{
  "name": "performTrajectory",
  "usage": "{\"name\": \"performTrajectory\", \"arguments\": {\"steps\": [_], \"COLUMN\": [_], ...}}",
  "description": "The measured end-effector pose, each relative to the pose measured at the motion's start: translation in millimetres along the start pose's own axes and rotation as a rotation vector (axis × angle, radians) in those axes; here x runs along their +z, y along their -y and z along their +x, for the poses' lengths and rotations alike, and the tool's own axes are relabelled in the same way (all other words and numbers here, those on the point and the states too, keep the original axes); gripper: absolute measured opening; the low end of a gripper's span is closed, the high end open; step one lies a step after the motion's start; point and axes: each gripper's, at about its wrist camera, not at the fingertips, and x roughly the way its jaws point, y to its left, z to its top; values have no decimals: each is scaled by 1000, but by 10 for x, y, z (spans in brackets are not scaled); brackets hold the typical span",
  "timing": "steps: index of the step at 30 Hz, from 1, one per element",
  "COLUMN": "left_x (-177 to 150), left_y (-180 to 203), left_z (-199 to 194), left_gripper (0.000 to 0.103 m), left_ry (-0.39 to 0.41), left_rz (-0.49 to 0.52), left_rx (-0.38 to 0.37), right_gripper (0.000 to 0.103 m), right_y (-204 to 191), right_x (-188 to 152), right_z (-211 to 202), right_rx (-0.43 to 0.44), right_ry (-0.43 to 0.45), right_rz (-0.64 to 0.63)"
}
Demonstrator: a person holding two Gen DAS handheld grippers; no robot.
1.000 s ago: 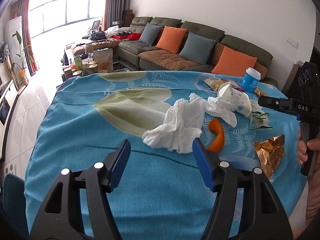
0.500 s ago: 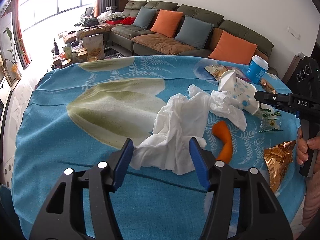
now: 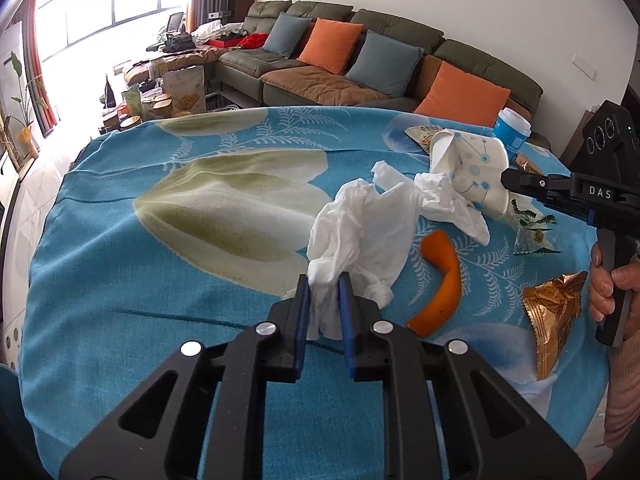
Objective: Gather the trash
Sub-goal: 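Grasp the white tissue with the left tool while the right tool grasps another paper cup, then lift the tissue and paper cup and carry them toward the teal bin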
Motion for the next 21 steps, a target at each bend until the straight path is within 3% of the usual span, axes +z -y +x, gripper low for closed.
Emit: {"name": "performTrajectory", "arguments": {"steps": [2, 4, 6, 9, 11, 14, 21], "left_x": [3, 16, 26, 31, 27, 12, -50], "left_y": [-5, -18, -44, -60, -50, -12, 9], "left_z": [-12, -9, 27, 63, 64, 43, -155], "left_gripper": [37, 49, 49, 37, 15, 8, 6], "left_ry": [4, 2, -16, -25, -31, -26, 32], "left_rz": [-2, -9, -24, -29, -27, -15, -24], "left_rx": [7, 7, 2, 15, -2, -4, -15], "right_gripper": [12, 11, 5, 3, 3, 3, 3], "right_y": [9, -14, -41, -78, -111, -148, -229], "right_x": [2, -2, -11, 1, 9, 5, -14], "right_z": [25, 37, 27, 5, -20, -59, -141], "right_rx": [7, 3, 6, 9, 14, 12, 29], "right_ry": [-7, -6, -3, 7, 17, 31, 60], "right_rz": [8, -3, -10, -21, -30, -45, -57]}}
